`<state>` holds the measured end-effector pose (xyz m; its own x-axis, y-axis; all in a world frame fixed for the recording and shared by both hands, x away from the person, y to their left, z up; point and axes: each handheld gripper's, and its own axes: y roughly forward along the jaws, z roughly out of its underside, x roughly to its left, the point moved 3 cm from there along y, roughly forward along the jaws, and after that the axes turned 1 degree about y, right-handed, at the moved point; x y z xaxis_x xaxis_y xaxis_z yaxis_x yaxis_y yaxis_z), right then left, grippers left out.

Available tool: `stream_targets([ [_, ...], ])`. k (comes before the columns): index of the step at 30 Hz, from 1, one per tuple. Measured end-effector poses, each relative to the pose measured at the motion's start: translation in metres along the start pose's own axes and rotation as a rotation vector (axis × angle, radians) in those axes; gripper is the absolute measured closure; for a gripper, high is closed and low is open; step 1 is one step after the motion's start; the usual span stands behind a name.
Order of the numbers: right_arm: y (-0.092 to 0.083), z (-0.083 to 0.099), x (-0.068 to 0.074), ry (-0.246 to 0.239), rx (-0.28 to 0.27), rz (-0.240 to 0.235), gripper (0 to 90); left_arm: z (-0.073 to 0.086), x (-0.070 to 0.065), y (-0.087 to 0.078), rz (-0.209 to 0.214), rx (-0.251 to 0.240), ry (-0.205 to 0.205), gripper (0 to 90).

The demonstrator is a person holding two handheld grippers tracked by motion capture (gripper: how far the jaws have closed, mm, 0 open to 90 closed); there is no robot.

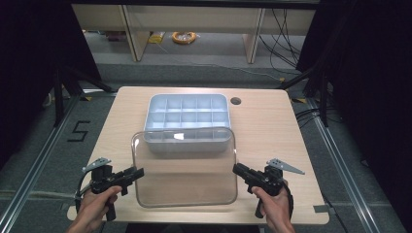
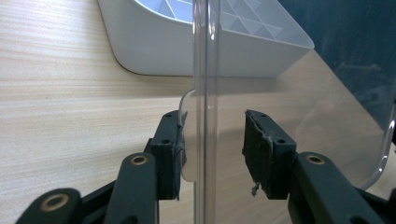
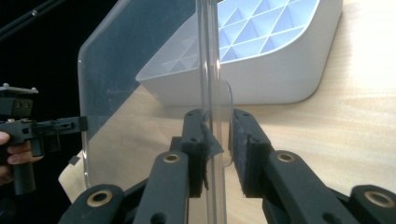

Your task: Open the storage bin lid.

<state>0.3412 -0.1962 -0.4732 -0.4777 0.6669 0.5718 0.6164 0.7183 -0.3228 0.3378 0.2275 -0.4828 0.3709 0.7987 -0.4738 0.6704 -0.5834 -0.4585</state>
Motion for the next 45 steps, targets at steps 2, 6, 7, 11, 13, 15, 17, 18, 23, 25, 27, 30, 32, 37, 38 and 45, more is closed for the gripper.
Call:
stream_targets([
  [2, 0.0, 0.003, -0.001, 0.002, 0.007, 0.001, 76.4, 0.002, 0.001, -0.001, 0.002, -0.007, -0.007, 58.3],
  [6, 0.001, 0.009, -0.007, -0.029, 0.008, 0.005, 76.3, 0.006, 0.001, 0.001, -0.002, 0.002, -0.003, 58.3],
  [7, 0.0, 0.011, -0.007, -0.011, 0.015, 0.015, 76.3, 0.007, 0.001, 0.002, 0.0, 0.006, -0.006, 58.4],
  [11, -0.003, 0.014, -0.008, 0.002, 0.033, 0.016, 76.1, 0.011, 0.002, 0.006, 0.003, 0.023, -0.008, 58.3],
  [13, -0.001, 0.016, -0.013, 0.004, 0.038, 0.033, 75.9, 0.012, 0.002, 0.007, 0.007, 0.027, -0.009, 58.4],
  [15, 0.001, 0.018, -0.018, -0.002, 0.043, 0.041, 75.3, 0.013, 0.002, 0.008, 0.009, 0.045, -0.001, 58.6],
  [17, 0.003, 0.021, -0.021, 0.013, 0.053, 0.047, 74.9, 0.014, 0.002, 0.01, 0.009, 0.046, -0.004, 58.9],
  [18, 0.002, 0.022, -0.021, 0.027, 0.068, 0.043, 74.8, 0.014, 0.003, 0.011, 0.0, 0.045, -0.004, 59.0],
  [23, 0.005, 0.027, -0.024, 0.064, 0.092, 0.055, 73.8, 0.017, 0.007, 0.014, 0.005, 0.063, 0.001, 58.2],
  [25, 0.006, 0.028, -0.025, 0.058, 0.095, 0.05, 73.1, 0.019, 0.007, 0.014, 0.008, 0.065, 0.008, 57.9],
  [27, 0.007, 0.029, -0.029, 0.034, 0.097, 0.061, 72.8, 0.022, 0.007, 0.013, 0.011, 0.085, 0.016, 57.6],
  [30, 0.008, 0.032, -0.028, 0.06, 0.102, 0.064, 72.1, 0.024, 0.009, 0.013, 0.016, 0.096, 0.034, 56.9],
  [32, 0.009, 0.033, -0.029, 0.066, 0.114, 0.065, 71.9, 0.026, 0.009, 0.014, 0.016, 0.086, 0.007, 57.0],
  [37, 0.01, 0.036, -0.03, 0.071, 0.13, 0.075, 70.6, 0.029, 0.01, 0.015, 0.014, 0.115, 0.002, 56.6],
  [38, 0.009, 0.036, -0.028, 0.089, 0.137, 0.071, 70.3, 0.029, 0.01, 0.016, 0.01, 0.105, -0.005, 56.6],
  [45, 0.012, 0.039, -0.032, 0.081, 0.153, 0.091, 69.2, 0.032, 0.013, 0.018, 0.013, 0.124, -0.021, 56.2],
])
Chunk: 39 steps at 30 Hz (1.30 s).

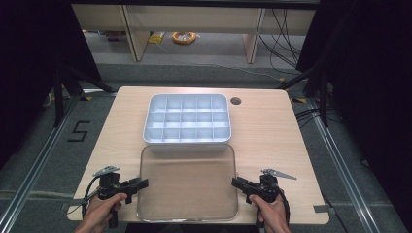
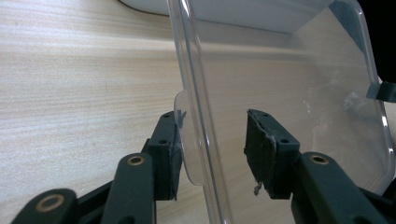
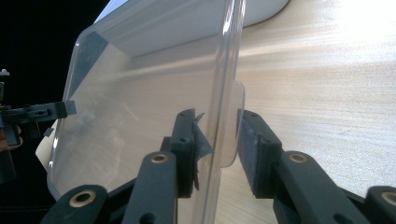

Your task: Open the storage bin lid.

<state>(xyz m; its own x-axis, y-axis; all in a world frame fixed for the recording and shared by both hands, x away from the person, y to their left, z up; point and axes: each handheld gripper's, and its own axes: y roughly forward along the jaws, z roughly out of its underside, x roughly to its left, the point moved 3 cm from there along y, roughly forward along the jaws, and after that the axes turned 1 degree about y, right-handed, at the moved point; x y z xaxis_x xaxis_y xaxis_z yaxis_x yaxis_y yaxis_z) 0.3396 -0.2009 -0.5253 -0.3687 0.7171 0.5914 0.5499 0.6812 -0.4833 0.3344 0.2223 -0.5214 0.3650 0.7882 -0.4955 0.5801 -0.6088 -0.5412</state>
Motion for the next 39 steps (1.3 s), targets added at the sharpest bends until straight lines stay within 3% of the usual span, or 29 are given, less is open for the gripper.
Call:
stream_targets([
  [3, 0.0, 0.0, 0.001, 0.015, 0.012, -0.009, 68.9, 0.0, 0.001, 0.001, 0.006, 0.016, -0.003, 56.0],
  [4, 0.002, -0.001, -0.004, -0.031, -0.004, 0.002, 68.7, 0.0, 0.001, 0.001, 0.005, 0.017, -0.003, 56.1],
  [6, 0.001, 0.0, -0.003, -0.018, 0.007, 0.002, 68.4, 0.001, 0.001, 0.002, 0.002, 0.004, -0.007, 56.0],
  [7, 0.001, 0.001, 0.0, 0.023, 0.022, 0.006, 68.0, 0.001, 0.002, 0.002, 0.005, 0.022, -0.006, 55.8],
  [11, 0.004, 0.0, -0.005, -0.029, 0.014, 0.021, 67.0, 0.002, 0.003, 0.004, 0.004, 0.021, -0.015, 55.6],
  [12, 0.004, 0.0, -0.001, 0.016, 0.025, 0.013, 66.6, 0.002, 0.004, 0.004, -0.002, 0.036, -0.016, 55.5],
  [13, 0.006, 0.001, -0.002, 0.005, 0.031, 0.027, 66.3, 0.002, 0.004, 0.005, -0.008, 0.029, -0.017, 55.3],
  [14, 0.007, 0.0, -0.005, -0.037, 0.021, 0.028, 66.0, 0.003, 0.005, 0.005, -0.002, 0.036, -0.016, 55.0],
  [16, 0.008, 0.0, -0.005, -0.048, 0.024, 0.033, 65.6, 0.003, 0.006, 0.006, -0.004, 0.042, -0.019, 54.4],
  [17, 0.007, 0.001, -0.002, -0.005, 0.041, 0.035, 65.4, 0.003, 0.006, 0.006, -0.004, 0.052, -0.015, 54.2],
  [19, 0.007, 0.001, -0.001, -0.001, 0.05, 0.029, 65.0, 0.003, 0.005, 0.008, -0.016, 0.039, -0.018, 53.7],
  [22, 0.01, 0.002, -0.002, -0.006, 0.048, 0.042, 64.3, 0.003, 0.006, 0.009, -0.013, 0.062, -0.016, 52.4],
  [23, 0.01, 0.001, -0.006, -0.05, 0.043, 0.047, 64.1, 0.003, 0.007, 0.01, -0.015, 0.066, -0.017, 52.1],
  [24, 0.01, 0.001, -0.005, -0.037, 0.053, 0.041, 63.8, 0.003, 0.007, 0.011, -0.014, 0.063, -0.019, 51.9],
  [29, 0.012, 0.001, -0.005, -0.052, 0.056, 0.054, 62.9, 0.002, 0.007, 0.012, -0.019, 0.069, -0.013, 51.0],
  [37, 0.013, 0.001, -0.002, -0.07, 0.064, 0.07, 60.6, 0.001, 0.007, 0.014, -0.057, 0.084, 0.042, 48.4],
  [39, 0.014, 0.001, -0.003, -0.095, 0.069, 0.073, 59.6, 0.001, 0.006, 0.015, -0.062, 0.084, 0.042, 47.6],
])
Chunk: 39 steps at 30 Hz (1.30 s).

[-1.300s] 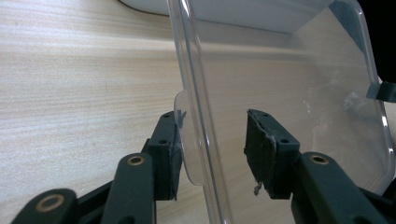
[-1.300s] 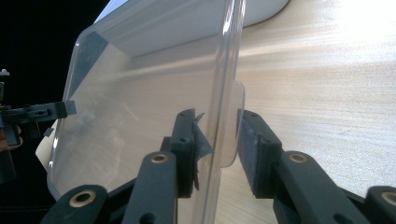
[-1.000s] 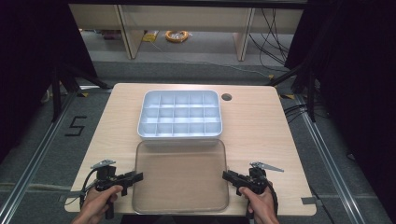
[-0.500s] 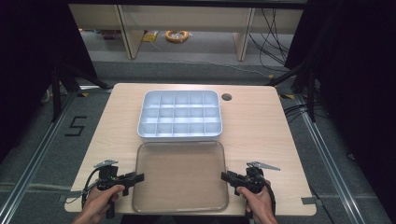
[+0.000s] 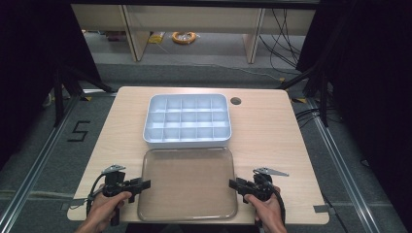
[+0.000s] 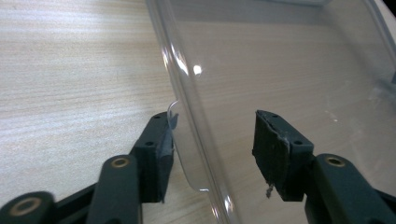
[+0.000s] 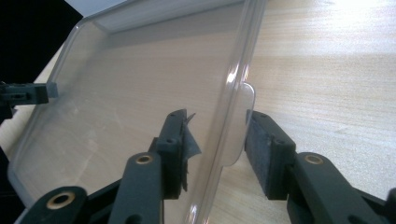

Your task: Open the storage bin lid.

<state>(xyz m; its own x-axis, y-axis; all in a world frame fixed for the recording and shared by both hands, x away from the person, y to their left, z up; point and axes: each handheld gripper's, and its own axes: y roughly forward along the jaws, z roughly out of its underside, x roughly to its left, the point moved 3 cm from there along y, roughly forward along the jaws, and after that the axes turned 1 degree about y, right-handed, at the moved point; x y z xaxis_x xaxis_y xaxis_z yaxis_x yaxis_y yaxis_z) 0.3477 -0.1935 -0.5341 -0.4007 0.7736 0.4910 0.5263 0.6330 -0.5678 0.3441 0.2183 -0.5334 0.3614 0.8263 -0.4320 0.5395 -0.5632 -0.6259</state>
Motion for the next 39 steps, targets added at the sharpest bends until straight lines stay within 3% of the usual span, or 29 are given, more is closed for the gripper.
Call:
stream_targets([
  [1, 0.001, 0.0, 0.001, 0.005, 0.004, 0.007, 58.5, 0.001, 0.002, -0.001, -0.019, 0.028, 0.034, 45.4],
  [2, 0.0, 0.0, 0.0, -0.005, 0.006, 0.02, 56.1, 0.0, 0.002, -0.001, -0.037, 0.023, 0.034, 42.5],
  [5, -0.002, -0.003, 0.001, 0.005, -0.002, 0.044, 46.9, -0.003, 0.003, -0.003, -0.045, -0.022, 0.014, 40.1],
  [8, -0.004, -0.004, 0.004, -0.013, -0.01, 0.055, 45.6, -0.01, 0.009, -0.01, -0.068, -0.085, -0.011, 39.0],
  [11, -0.004, -0.005, 0.004, -0.033, -0.018, 0.059, 44.7, -0.013, 0.012, -0.013, -0.064, -0.116, -0.027, 39.3],
  [13, -0.005, -0.006, 0.002, -0.049, -0.02, 0.072, 44.0, -0.014, 0.012, -0.013, -0.054, -0.109, -0.027, 39.4],
  [14, -0.006, -0.006, 0.007, 0.008, -0.025, 0.05, 43.6, -0.014, 0.012, -0.014, -0.048, -0.122, -0.024, 39.4],
  [15, -0.006, -0.007, 0.003, -0.04, -0.03, 0.061, 43.0, -0.014, 0.011, -0.014, -0.047, -0.115, -0.015, 39.2],
  [19, -0.009, -0.01, 0.005, -0.065, -0.044, 0.056, 39.2, -0.013, 0.006, -0.014, -0.034, -0.106, 0.027, 37.8],
  [20, -0.009, -0.01, 0.005, -0.065, -0.044, 0.056, 39.2, -0.013, 0.006, -0.014, -0.034, -0.106, 0.027, 36.8],
  [21, -0.009, -0.008, 0.009, -0.024, -0.03, 0.059, 38.4, -0.013, 0.004, -0.014, -0.025, -0.105, 0.054, 36.8],
  [26, -0.011, -0.009, 0.007, -0.027, -0.038, 0.058, 36.2, -0.013, -0.001, -0.013, -0.008, -0.096, 0.086, 33.1],
  [28, -0.012, -0.011, 0.006, -0.049, -0.053, 0.051, 34.9, -0.012, -0.001, -0.013, 0.006, -0.093, 0.093, 31.6],
  [29, -0.012, -0.013, 0.004, -0.084, -0.066, 0.058, 34.1, -0.012, -0.002, -0.013, 0.013, -0.094, 0.091, 30.9],
  [35, -0.017, -0.016, 0.004, -0.099, -0.085, 0.047, 31.8, -0.011, -0.01, -0.013, 0.054, -0.1, 0.131, 28.2],
  [38, -0.018, -0.016, 0.008, -0.099, -0.104, 0.017, 31.7, -0.011, -0.012, -0.012, 0.074, -0.102, 0.137, 26.9],
  [39, -0.018, -0.017, 0.008, -0.122, -0.105, 0.013, 31.5, -0.011, -0.013, -0.012, 0.081, -0.101, 0.136, 26.4],
])
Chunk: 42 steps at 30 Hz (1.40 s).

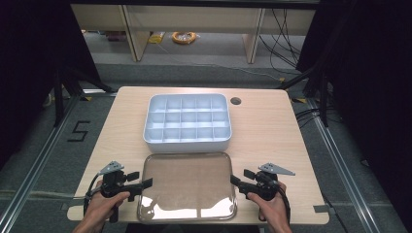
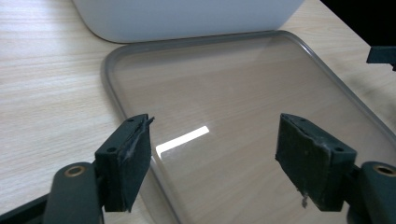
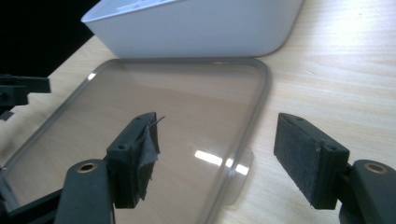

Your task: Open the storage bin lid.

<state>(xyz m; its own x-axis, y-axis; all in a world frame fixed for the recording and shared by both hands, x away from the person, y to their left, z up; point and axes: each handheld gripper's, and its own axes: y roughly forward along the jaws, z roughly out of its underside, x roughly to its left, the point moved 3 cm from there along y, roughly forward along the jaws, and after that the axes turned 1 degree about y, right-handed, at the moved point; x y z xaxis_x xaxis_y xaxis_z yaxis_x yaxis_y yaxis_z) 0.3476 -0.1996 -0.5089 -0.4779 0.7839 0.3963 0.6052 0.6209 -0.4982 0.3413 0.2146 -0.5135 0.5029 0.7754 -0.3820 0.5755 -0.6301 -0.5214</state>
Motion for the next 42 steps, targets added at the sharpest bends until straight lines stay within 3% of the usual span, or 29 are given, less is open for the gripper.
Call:
stream_targets([
  [3, -0.001, -0.001, 0.002, -0.007, -0.005, -0.023, 30.5, 0.0, -0.001, 0.0, 0.011, -0.001, 0.007, 24.3],
  [4, -0.004, 0.0, 0.008, 0.01, 0.025, -0.024, 29.7, 0.0, -0.003, -0.001, 0.013, 0.003, 0.02, 22.7],
  [5, -0.003, -0.001, 0.005, -0.038, -0.002, -0.022, 29.3, 0.0, -0.005, -0.001, 0.02, 0.0, 0.024, 21.6],
  [6, -0.004, 0.0, 0.005, -0.052, 0.0, -0.019, 28.2, 0.0, -0.006, -0.002, 0.02, 0.004, 0.035, 20.8],
  [7, -0.005, 0.0, 0.007, -0.035, 0.009, -0.038, 26.5, 0.001, -0.008, -0.002, 0.032, -0.007, 0.037, 19.5],
  [8, -0.005, 0.0, 0.007, -0.052, 0.001, -0.029, 25.0, 0.001, -0.008, -0.002, 0.029, -0.007, 0.043, 17.6],
  [9, -0.007, 0.001, 0.012, -0.003, 0.023, -0.035, 23.4, 0.002, -0.01, -0.003, 0.031, -0.002, 0.048, 15.8],
  [10, -0.007, 0.0, 0.011, -0.059, -0.005, -0.057, 20.5, 0.002, -0.01, -0.003, 0.031, -0.002, 0.048, 15.0],
  [12, -0.011, 0.001, 0.014, -0.068, 0.015, -0.055, 17.8, 0.003, -0.013, -0.006, 0.037, -0.002, 0.072, 15.0],
  [15, -0.015, 0.003, 0.017, -0.113, -0.006, -0.053, 16.1, 0.006, -0.02, -0.008, 0.049, -0.007, 0.098, 15.0],
  [17, -0.019, 0.006, 0.022, -0.081, -0.012, -0.069, 16.1, 0.007, -0.023, -0.008, 0.055, -0.004, 0.104, 15.0],
  [19, -0.021, 0.008, 0.021, -0.117, -0.015, -0.077, 16.0, 0.01, -0.029, -0.01, 0.078, -0.005, 0.124, 15.0],
  [21, -0.023, 0.011, 0.024, -0.104, -0.011, -0.071, 16.0, 0.012, -0.034, -0.012, 0.081, -0.003, 0.144, 15.1],
  [23, -0.024, 0.014, 0.023, -0.13, -0.005, -0.066, 16.1, 0.014, -0.038, -0.014, 0.074, -0.002, 0.161, 15.1],
  [25, -0.028, 0.016, 0.026, -0.138, 0.006, -0.08, 16.1, 0.016, -0.041, -0.016, 0.074, -0.001, 0.167, 15.1],
  [26, -0.03, 0.018, 0.029, -0.109, 0.02, -0.079, 16.1, 0.018, -0.042, -0.016, 0.08, -0.008, 0.158, 15.1],
  [27, -0.029, 0.018, 0.028, -0.142, 0.002, -0.077, 16.2, 0.02, -0.044, -0.017, 0.073, 0.0, 0.16, 15.1],
  [28, -0.032, 0.021, 0.031, -0.121, 0.025, -0.075, 16.3, 0.02, -0.044, -0.017, 0.073, 0.0, 0.16, 15.1],
  [29, -0.031, 0.021, 0.031, -0.139, -0.003, -0.097, 16.3, 0.022, -0.046, -0.018, 0.078, -0.001, 0.176, 15.1],
  [30, -0.031, 0.022, 0.03, -0.16, 0.008, -0.089, 16.3, 0.023, -0.047, -0.019, 0.071, 0.001, 0.171, 15.1],
  [31, -0.034, 0.025, 0.035, -0.118, 0.028, -0.098, 16.3, 0.024, -0.049, -0.02, 0.061, 0.004, 0.172, 15.1],
  [35, -0.036, 0.03, 0.034, -0.17, 0.024, -0.098, 16.6, 0.028, -0.052, -0.024, 0.061, 0.013, 0.188, 15.0],
  [37, -0.038, 0.035, 0.038, -0.147, 0.045, -0.071, 16.9, 0.031, -0.053, -0.025, 0.054, 0.014, 0.176, 15.1],
  [38, -0.037, 0.037, 0.037, -0.181, 0.037, -0.069, 16.9, 0.032, -0.054, -0.026, 0.054, 0.016, 0.187, 15.1],
  [40, -0.041, 0.041, 0.038, -0.204, 0.055, -0.065, 16.9, 0.034, -0.056, -0.027, 0.058, 0.013, 0.179, 15.1],
  [41, -0.044, 0.043, 0.042, -0.168, 0.058, -0.045, 16.9, 0.035, -0.056, -0.029, 0.054, 0.015, 0.18, 15.1],
  [42, -0.044, 0.044, 0.04, -0.203, 0.034, -0.052, 16.9, 0.036, -0.058, -0.029, 0.061, 0.006, 0.166, 15.0],
])
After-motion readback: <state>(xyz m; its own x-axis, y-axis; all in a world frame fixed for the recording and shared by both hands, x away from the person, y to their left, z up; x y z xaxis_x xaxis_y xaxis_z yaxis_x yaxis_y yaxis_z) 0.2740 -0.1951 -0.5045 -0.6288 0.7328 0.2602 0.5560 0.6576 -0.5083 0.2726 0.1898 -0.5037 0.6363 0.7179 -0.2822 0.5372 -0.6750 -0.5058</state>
